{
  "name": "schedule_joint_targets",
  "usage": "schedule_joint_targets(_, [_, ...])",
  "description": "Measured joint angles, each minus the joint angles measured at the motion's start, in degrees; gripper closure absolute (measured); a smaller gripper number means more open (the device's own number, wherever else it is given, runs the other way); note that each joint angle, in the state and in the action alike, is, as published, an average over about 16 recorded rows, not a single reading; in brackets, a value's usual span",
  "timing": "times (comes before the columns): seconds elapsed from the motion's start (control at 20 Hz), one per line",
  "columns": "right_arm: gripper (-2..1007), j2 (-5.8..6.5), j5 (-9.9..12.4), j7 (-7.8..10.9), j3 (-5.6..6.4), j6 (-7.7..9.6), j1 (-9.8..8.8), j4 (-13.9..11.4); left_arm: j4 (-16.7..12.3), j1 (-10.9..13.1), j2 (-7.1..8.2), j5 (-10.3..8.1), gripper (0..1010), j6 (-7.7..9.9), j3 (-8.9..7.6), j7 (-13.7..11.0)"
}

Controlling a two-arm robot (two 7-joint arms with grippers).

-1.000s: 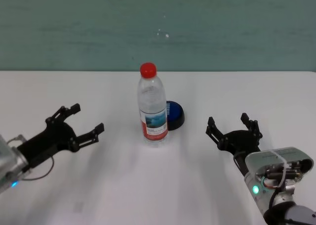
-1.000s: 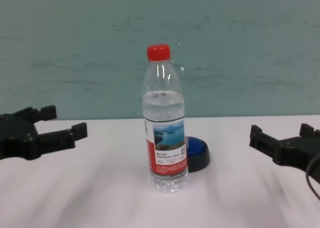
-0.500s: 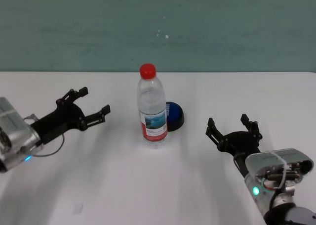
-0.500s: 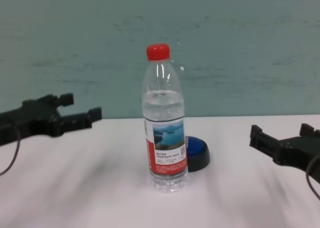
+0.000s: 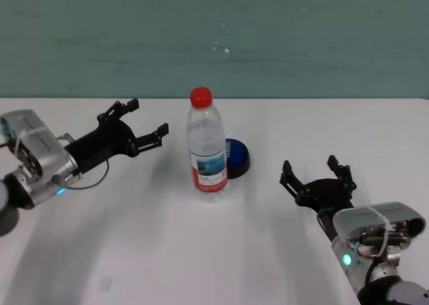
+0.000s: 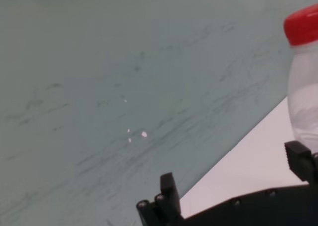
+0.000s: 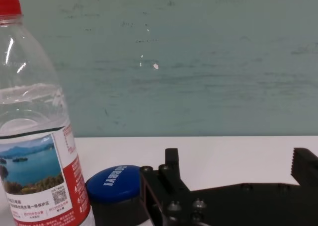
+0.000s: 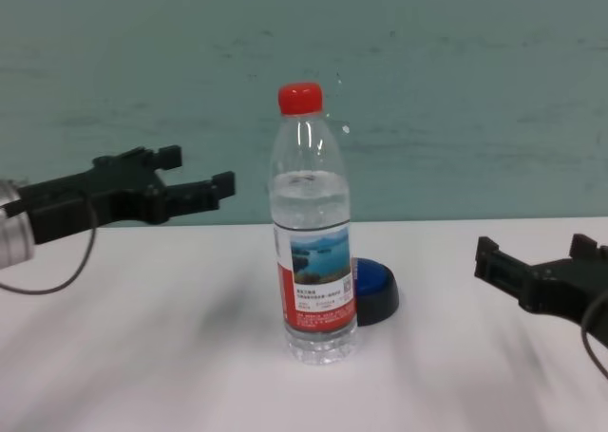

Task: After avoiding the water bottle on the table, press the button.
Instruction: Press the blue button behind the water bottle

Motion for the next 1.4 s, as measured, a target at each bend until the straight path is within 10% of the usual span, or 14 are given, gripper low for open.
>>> schedule_joint_targets(1.4, [2, 0.00, 0.00, 0.00, 0.00, 0.00, 0.00, 0.00, 9.58, -8.25, -4.29, 2.81, 10, -2.03, 3.84, -2.03])
